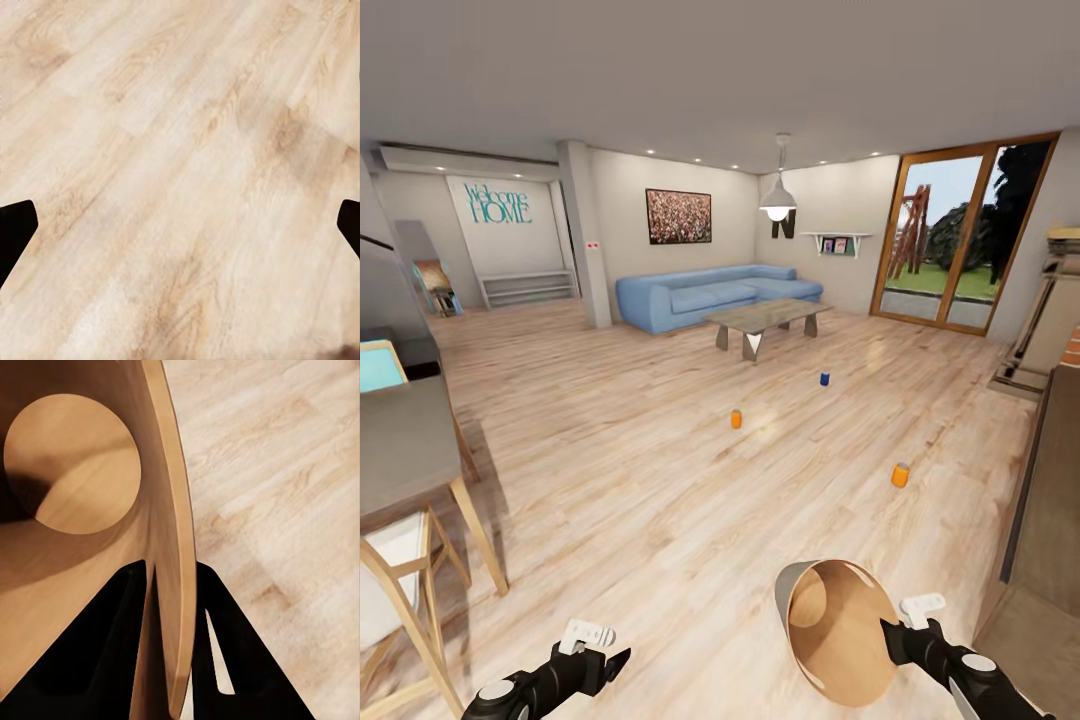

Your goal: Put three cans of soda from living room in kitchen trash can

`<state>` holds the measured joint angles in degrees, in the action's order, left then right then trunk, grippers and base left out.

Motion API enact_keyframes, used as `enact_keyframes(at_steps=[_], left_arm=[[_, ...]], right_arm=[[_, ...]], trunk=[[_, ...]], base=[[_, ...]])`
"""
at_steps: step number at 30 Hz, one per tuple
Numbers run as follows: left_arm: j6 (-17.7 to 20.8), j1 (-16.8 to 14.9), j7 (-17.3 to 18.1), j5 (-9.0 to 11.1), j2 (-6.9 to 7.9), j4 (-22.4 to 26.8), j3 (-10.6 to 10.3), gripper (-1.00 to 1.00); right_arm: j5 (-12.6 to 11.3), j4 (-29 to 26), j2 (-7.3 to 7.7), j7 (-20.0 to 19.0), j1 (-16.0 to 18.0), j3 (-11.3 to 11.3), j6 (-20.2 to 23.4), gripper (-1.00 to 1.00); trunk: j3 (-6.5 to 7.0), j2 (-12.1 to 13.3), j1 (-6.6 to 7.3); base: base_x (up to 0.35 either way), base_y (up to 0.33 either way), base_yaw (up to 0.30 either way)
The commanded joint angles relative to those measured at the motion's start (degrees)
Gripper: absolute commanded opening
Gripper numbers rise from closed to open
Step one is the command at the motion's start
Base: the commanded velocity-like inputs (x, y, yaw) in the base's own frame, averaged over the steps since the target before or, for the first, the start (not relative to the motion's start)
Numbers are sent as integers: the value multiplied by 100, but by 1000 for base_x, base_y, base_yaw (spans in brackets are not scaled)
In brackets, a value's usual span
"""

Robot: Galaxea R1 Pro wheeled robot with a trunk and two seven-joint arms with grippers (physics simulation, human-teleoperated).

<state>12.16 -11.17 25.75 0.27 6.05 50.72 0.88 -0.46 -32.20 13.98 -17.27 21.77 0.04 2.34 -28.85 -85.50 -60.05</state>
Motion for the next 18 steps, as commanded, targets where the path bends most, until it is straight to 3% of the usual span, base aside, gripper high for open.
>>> enact_keyframes(at_steps=[1, 18], left_arm=[[0, 0, 0, 0, 1, -1, 0, 100], [5, 1, 0, -2, -5, -1, 0, 100]], right_arm=[[-42, -18, -1, -31, 3, -13, 3, -100], [-50, -390, -14, -31, -234, -13, 3, -100]], trunk=[[19, 41, 23], [324, 723, 396]], base=[[0, 0, 0], [0, 0, 0]])
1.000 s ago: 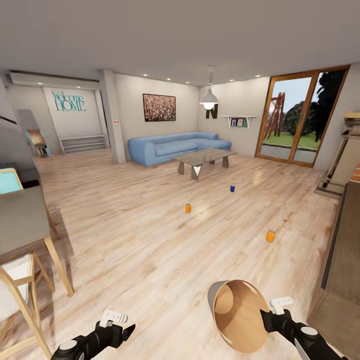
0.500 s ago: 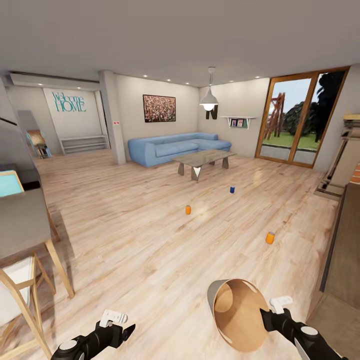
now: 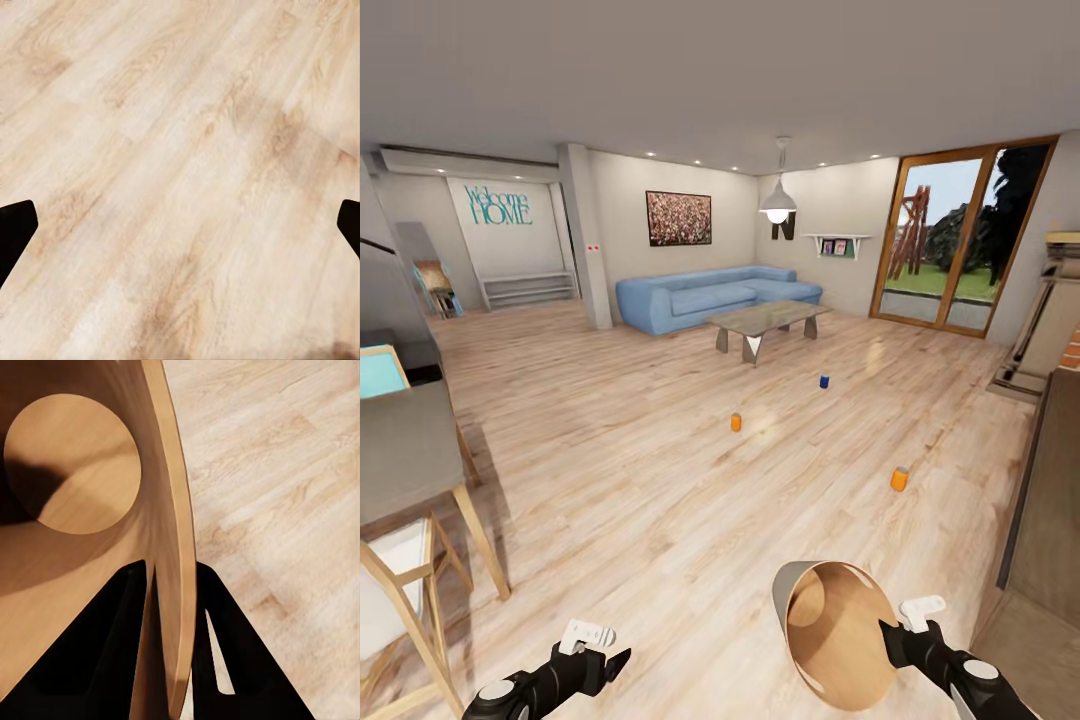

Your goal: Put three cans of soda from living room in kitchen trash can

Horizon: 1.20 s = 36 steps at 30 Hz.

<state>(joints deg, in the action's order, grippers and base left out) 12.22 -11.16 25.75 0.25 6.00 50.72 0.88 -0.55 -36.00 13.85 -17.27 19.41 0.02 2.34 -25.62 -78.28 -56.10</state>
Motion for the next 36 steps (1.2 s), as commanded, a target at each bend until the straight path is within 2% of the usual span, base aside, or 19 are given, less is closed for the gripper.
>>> enact_keyframes(at_steps=[1, 30, 36], left_arm=[[0, 0, 0, 0, 1, -1, 0, 100], [0, 0, 9, 1, 7, -1, 0, 100], [0, 0, 9, 1, 7, -1, 0, 100]], right_arm=[[-42, -12, 0, -31, 3, -11, 4, -100], [-42, -21, -4, -31, -16, -11, 4, -100], [-42, -21, -5, -31, -16, -8, -163, -100]], trunk=[[19, 41, 23], [540, 1204, 660], [648, 1445, 792]], base=[[0, 0, 0], [0, 0, 0], [0, 0, 0]])
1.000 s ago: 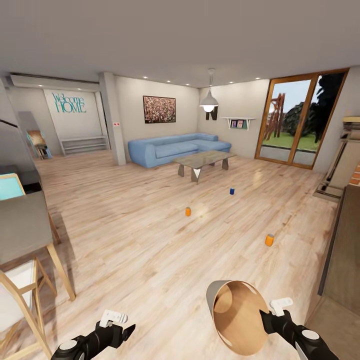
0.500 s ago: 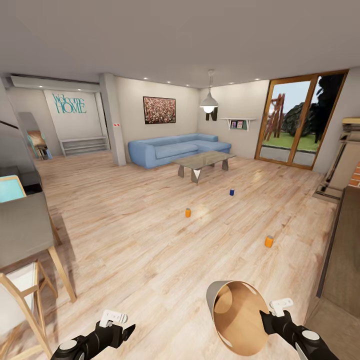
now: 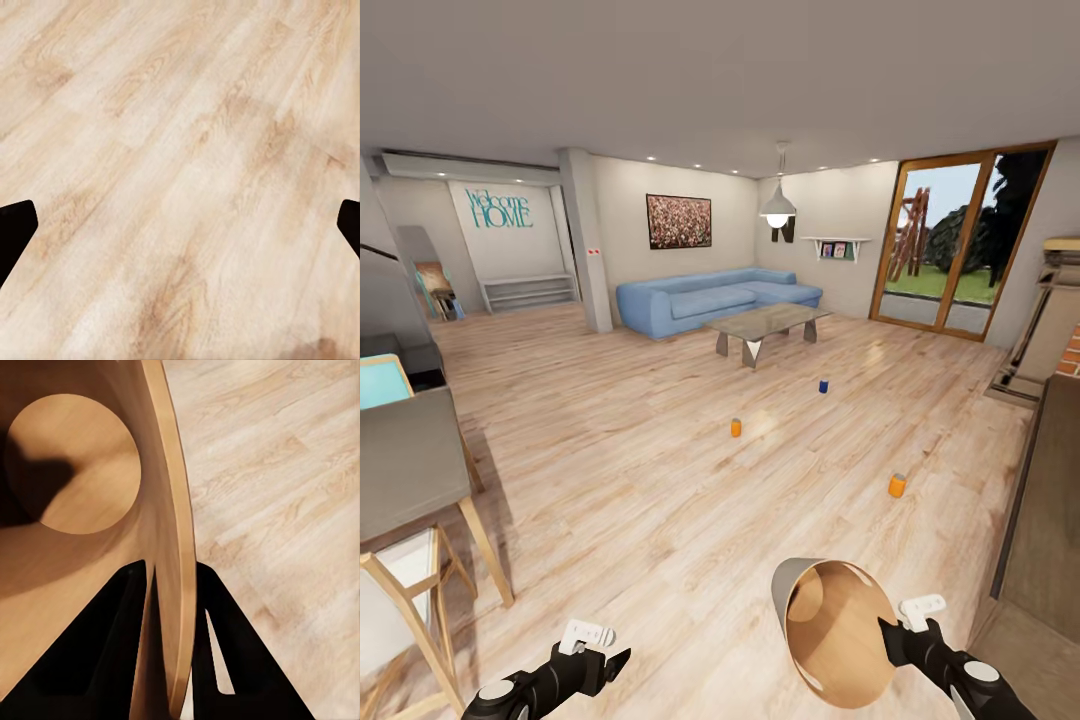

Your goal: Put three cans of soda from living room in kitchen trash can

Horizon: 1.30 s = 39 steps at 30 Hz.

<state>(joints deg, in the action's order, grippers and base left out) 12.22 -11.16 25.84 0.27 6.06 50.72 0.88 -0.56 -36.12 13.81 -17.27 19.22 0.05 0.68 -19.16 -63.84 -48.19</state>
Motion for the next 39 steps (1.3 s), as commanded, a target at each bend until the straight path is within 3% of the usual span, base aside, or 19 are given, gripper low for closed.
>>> enact_keyframes(at_steps=[1, 17, 26, 39], left_arm=[[1, 0, 0, 0, -1, -1, 0, 100], [23, 0, 0, -2, -2, -1, -2, 100], [-278, 5, -6, 13, -5, 0, -9, 100], [-333, 2, 0, 8, -1, -1, -9, 100]], right_arm=[[-41, -10, -2, -31, 3, -12, -28, -100], [-38, -10, -19, -31, 3, -3, -61, -100], [-32, -8, -40, 56, -2, 47, -54, -100], [-40, -1, -37, 82, -6, -14, -51, -100]], trunk=[[19, 41, 23], [307, 683, 374], [307, 683, 374], [307, 683, 374]], base=[[0, 0, 0], [0, 0, 0], [8, 0, 0], [131, 0, -73]])
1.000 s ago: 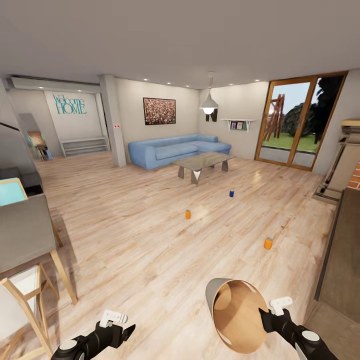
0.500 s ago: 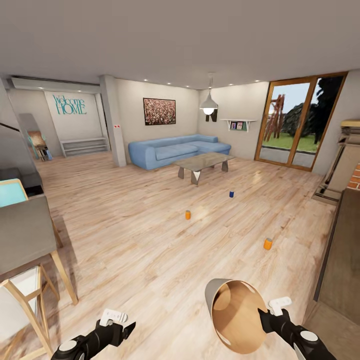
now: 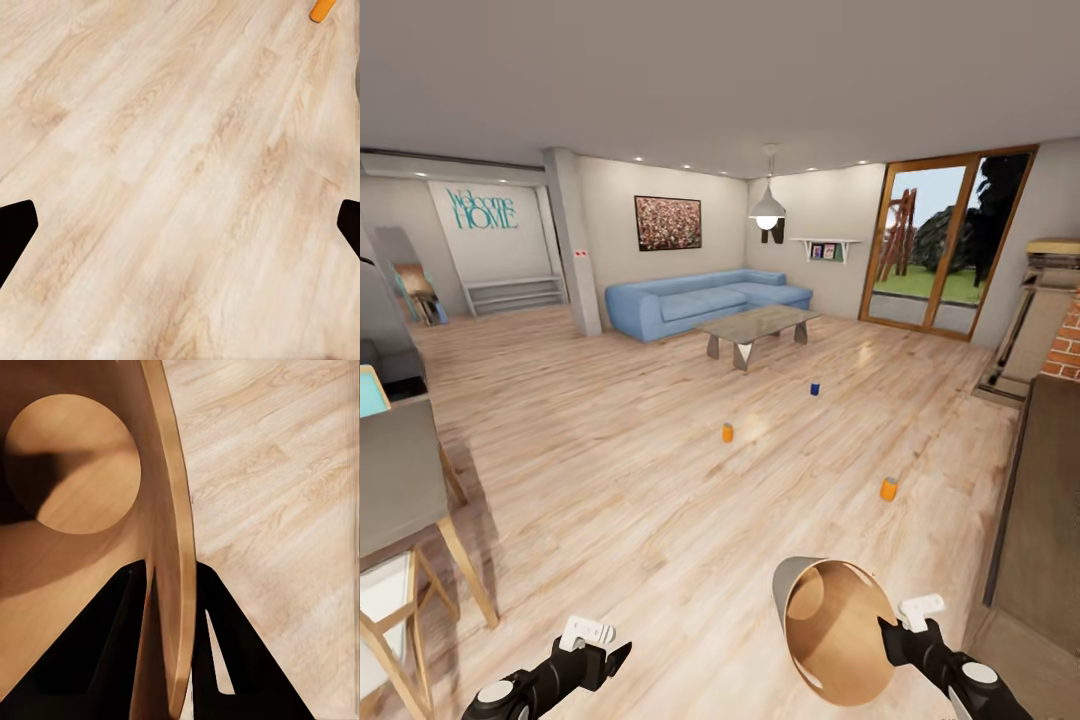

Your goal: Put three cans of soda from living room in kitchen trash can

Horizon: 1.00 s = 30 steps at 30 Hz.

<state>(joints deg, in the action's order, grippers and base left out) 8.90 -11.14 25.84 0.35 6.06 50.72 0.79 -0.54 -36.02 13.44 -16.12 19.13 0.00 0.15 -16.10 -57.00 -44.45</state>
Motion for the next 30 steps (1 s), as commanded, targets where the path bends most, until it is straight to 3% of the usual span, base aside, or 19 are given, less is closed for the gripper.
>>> enact_keyframes(at_steps=[1, 7, 17, 30], left_arm=[[-1, 1, 0, 0, 0, -1, 0, 100], [5, 3, 0, 0, 0, -1, 0, 100], [7, 0, 0, 0, 1, -1, 0, 100], [7, 3, 0, 0, 1, -1, 0, 100]], right_arm=[[-42, -11, -1, -33, 3, -13, 3, -100], [-45, -10, 1, -74, 4, -281, 3, -100], [-25, -11, -128, -35, 3, -304, 3, -100], [-25, -2, -157, -27, 3, -324, 3, -100]], trunk=[[1, 0, 0], [1, 0, 0], [1, 0, 0], [1, 0, 0]], base=[[145, 0, -219], [113, 0, -85], [115, 32, -40], [182, 125, -229]])
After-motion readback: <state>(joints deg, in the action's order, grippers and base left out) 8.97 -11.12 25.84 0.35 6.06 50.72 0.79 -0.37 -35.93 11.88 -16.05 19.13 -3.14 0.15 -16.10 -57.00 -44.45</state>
